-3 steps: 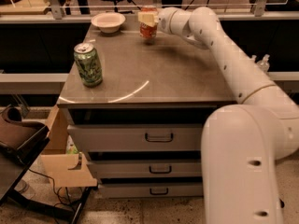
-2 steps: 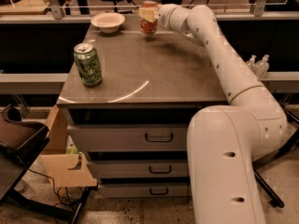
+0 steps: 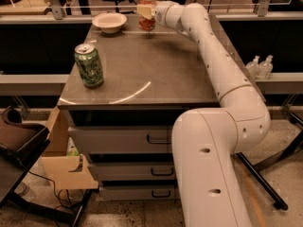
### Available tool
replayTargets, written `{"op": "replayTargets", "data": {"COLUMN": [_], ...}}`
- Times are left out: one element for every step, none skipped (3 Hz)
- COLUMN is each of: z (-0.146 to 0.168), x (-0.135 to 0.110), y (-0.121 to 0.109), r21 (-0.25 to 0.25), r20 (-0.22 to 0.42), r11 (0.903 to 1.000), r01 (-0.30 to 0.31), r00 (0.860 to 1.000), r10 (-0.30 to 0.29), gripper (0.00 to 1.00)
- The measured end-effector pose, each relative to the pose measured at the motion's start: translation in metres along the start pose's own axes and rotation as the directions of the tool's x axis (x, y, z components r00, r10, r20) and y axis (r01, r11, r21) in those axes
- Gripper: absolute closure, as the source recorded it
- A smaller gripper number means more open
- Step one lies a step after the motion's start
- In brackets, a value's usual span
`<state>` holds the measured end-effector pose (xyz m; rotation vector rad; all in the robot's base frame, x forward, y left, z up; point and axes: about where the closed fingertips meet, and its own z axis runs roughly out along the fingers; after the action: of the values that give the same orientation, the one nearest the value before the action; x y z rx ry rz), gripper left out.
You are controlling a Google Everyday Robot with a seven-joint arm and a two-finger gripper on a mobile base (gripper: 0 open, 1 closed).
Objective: Move coke can near paper bowl
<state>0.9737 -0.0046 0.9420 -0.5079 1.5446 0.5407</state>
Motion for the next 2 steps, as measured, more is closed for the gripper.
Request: {"op": "replayTargets", "data": {"z": [0.0121, 0.0207], "x": [0.0089, 0.0176], "y": [0.0067, 0.0128], "r21": [-0.001, -0.004], "r20": [-0.036, -0.071], "r11": [0.9995, 0.999], "r01": [0.032, 0.044], "r00": [0.999, 0.996], "r10": [-0.032, -0.045], "gripper": [1.0, 0.83]}}
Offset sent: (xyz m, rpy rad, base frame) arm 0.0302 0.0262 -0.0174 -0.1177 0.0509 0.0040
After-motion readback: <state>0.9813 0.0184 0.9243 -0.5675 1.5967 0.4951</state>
